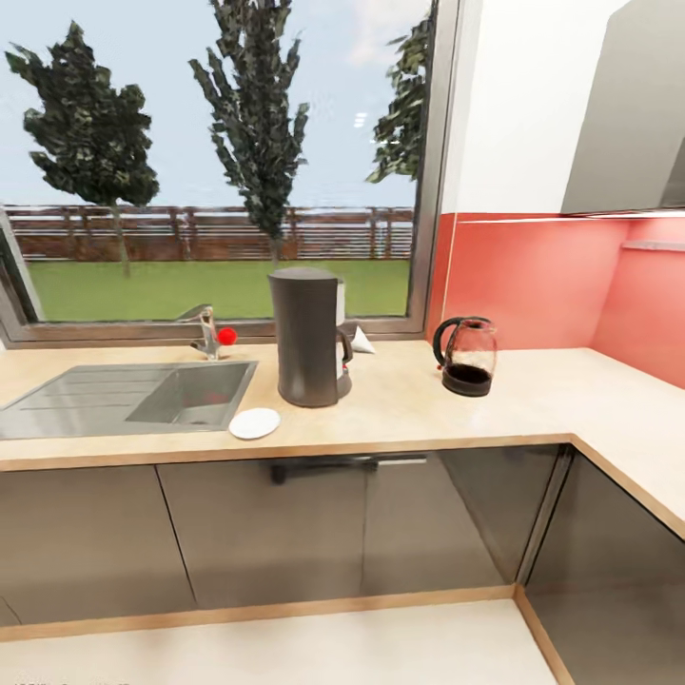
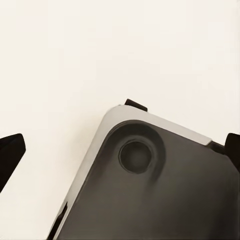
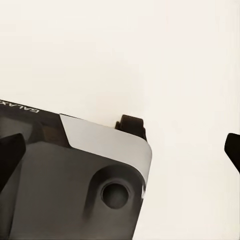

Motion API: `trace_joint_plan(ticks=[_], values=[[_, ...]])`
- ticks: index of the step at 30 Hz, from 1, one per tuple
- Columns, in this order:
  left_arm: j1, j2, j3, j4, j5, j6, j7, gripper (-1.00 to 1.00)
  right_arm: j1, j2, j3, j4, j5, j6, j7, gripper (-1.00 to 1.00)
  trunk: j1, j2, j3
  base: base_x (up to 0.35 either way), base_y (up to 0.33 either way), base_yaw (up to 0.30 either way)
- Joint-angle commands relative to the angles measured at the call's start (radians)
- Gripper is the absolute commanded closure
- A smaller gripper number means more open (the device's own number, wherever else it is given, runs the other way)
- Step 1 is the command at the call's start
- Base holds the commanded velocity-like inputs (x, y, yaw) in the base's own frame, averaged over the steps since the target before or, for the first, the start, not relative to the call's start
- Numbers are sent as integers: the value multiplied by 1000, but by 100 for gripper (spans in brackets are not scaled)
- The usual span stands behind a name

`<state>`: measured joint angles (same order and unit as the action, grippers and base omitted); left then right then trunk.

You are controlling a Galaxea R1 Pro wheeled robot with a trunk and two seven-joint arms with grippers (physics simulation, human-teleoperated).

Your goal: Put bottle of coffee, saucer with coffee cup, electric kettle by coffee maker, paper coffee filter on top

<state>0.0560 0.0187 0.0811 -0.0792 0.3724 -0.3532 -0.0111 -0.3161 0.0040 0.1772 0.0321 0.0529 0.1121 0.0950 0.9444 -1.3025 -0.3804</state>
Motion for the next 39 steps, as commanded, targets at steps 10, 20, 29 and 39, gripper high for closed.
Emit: trace_joint_plan(ticks=[10,20,29,39], values=[[1,0,9,-2,-1,9,-1,-100,-1,1,4,2,7,-2,2,-100,-34,62,27,3,-9,6],[1,0,9,-2,0,11,-1,-100,-1,0,4,2,7,-2,2,-100,-73,132,59,0,0,0],[1,1,14,-2,3,4,-1,-100,-1,-1,4,2,7,-4,2,-100,-107,195,87,0,0,0],[1,15,20,-5,88,90,38,-100,-1,0,4,2,6,-2,2,-100,-146,265,118,0,-1,0]])
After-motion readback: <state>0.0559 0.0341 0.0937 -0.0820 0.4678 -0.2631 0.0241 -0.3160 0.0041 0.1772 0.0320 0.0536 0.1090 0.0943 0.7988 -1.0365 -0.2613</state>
